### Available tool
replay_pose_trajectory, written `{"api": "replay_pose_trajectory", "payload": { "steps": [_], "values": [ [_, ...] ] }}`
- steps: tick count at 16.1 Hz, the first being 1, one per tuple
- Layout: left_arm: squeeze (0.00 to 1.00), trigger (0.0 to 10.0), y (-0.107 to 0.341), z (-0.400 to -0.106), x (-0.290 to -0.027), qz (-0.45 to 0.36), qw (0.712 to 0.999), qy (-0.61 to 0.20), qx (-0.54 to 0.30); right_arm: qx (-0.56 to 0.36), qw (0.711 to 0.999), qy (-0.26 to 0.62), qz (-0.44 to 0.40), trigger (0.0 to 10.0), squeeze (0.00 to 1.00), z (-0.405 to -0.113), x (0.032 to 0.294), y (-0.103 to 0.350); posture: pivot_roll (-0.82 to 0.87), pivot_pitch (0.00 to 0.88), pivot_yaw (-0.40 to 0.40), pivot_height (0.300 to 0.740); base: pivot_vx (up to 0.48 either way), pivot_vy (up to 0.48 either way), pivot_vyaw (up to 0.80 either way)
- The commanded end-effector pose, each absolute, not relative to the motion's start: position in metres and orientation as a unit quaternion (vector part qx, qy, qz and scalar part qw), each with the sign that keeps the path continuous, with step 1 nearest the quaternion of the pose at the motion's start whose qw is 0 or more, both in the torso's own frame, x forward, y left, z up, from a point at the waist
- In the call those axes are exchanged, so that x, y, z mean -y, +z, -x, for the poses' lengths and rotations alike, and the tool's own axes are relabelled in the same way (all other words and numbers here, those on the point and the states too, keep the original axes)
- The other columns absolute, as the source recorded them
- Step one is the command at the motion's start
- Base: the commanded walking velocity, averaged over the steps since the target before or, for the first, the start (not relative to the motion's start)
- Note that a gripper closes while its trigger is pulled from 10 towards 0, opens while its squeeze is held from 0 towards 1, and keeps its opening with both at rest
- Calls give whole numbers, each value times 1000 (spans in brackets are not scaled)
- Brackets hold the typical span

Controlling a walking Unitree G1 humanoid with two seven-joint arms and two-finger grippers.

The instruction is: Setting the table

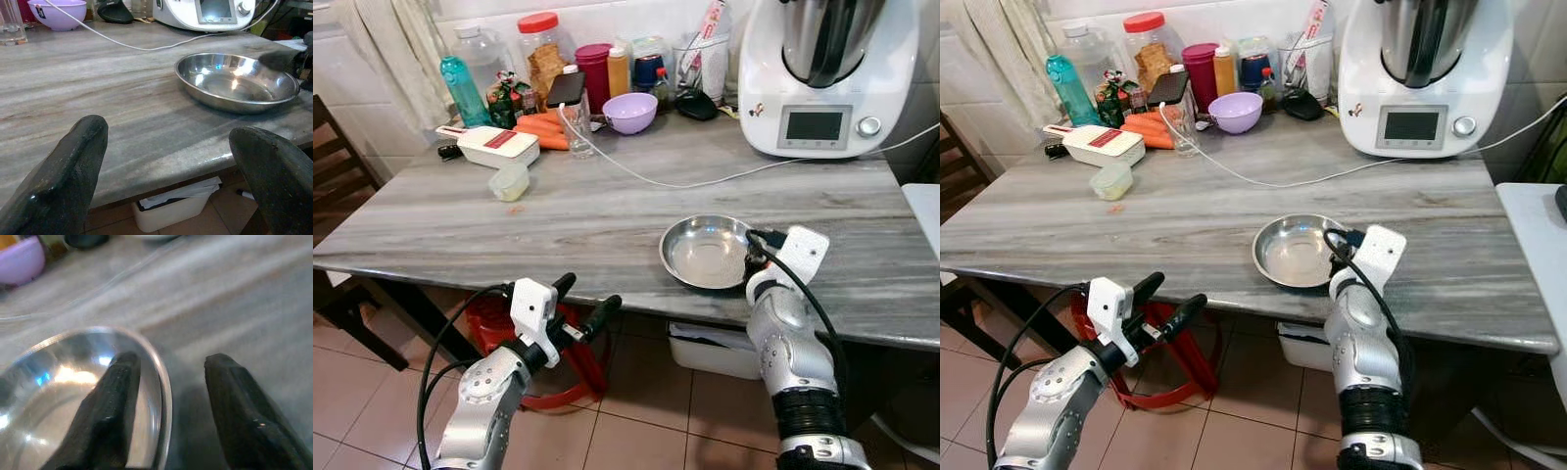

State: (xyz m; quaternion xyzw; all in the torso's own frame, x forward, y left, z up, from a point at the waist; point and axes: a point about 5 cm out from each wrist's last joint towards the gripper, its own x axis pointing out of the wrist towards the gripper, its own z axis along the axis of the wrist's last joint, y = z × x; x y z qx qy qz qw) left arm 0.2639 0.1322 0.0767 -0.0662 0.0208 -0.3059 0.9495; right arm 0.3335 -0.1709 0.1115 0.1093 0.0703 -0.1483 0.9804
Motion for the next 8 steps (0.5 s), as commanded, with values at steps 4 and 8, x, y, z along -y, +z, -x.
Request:
{"api": "replay_pose_trajectory", "payload": {
  "steps": [4, 8],
  "values": [
    [0, 10000, 82, -268, -136, 68, 953, -295, -14, 19, 991, -102, -83, 10000, 1000, -336, 166, 144, -80, 0, 146, 740, 0, 0, 0],
    [0, 10000, 85, -263, -135, 76, 953, -294, -9, 69, 991, -110, -18, 10000, 1000, -315, 179, 156, -74, 0, 138, 740, 0, 0, 0]
  ]
}}
